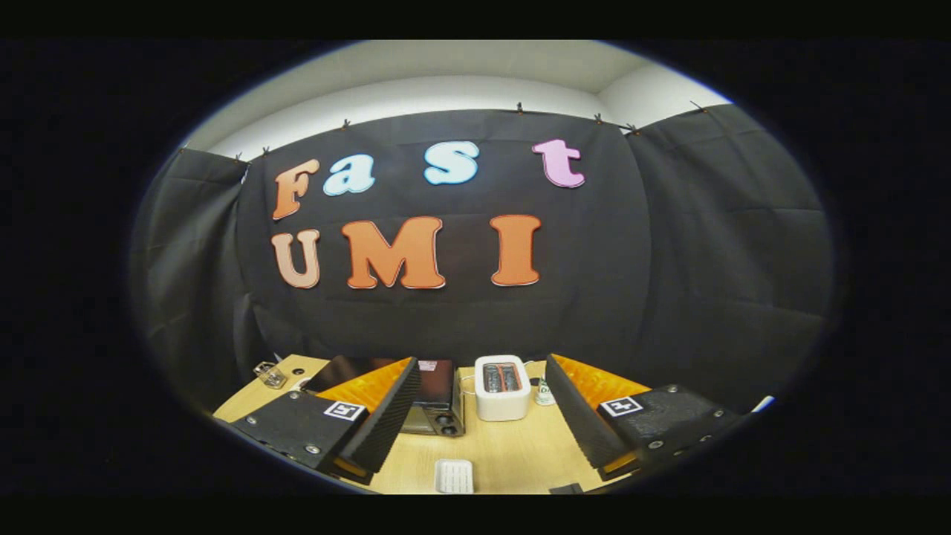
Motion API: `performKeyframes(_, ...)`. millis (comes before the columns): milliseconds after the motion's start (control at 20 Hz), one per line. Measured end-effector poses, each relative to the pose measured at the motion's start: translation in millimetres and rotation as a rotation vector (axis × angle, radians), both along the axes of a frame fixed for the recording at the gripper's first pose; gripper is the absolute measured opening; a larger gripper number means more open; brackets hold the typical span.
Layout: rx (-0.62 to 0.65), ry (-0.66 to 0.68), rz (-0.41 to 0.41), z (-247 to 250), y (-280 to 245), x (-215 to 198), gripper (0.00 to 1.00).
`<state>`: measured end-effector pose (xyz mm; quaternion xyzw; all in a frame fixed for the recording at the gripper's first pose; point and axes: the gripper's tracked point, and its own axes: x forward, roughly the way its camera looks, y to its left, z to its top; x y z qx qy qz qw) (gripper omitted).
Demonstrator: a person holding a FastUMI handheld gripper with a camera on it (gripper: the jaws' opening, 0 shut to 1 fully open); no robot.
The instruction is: Open the toaster oven, put the food inside, and close the toaster oven door.
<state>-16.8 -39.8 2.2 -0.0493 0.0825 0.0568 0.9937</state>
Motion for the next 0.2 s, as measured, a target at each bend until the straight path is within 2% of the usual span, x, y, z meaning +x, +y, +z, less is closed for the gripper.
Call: performKeyframes(200,0.027,-0.024,-0.009,6.8,-13.9,1.3,0.99)
